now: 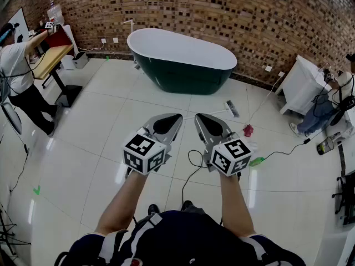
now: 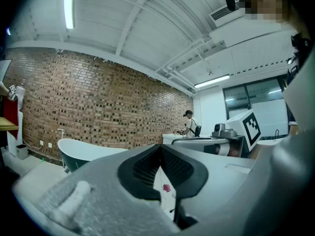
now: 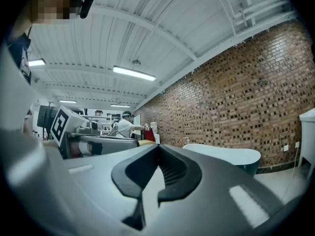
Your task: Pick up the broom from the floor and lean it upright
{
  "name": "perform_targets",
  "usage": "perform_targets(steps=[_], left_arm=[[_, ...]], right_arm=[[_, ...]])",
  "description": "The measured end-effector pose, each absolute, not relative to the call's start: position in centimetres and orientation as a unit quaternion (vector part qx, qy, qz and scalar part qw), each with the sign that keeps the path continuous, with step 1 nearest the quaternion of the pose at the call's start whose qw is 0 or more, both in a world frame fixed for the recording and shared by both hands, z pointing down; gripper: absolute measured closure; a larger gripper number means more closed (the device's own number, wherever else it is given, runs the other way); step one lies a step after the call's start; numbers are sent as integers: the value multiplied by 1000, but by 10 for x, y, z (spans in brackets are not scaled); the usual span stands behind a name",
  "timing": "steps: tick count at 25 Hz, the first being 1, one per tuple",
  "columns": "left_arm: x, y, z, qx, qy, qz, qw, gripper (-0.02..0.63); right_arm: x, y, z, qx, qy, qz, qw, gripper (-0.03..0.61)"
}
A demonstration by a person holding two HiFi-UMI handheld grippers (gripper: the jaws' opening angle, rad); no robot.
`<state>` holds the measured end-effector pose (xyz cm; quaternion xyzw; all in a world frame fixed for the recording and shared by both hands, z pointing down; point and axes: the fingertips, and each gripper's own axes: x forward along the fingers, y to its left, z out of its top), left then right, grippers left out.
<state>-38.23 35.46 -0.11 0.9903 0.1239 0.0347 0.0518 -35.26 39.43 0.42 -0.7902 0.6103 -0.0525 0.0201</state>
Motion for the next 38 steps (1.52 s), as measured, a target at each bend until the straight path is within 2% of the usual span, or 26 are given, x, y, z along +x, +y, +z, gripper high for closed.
perform_targets(steps=[13,19,29,38], left_arm=[[-287,392,-1,992,100,59,57,614],[-281,409,25,992,87,72,61,614],[-232,383,44,989,104,73,81,614],[-143,314,55,985,126,58,101,614]], right_arm=[[-249,436,3,-780,621,-75,30,577],[-232,456,23,-779,620,-83,39,577],[-195,428,45,-783,613,-103,29,577],[-112,362,49,-797,595,-101,6,577]])
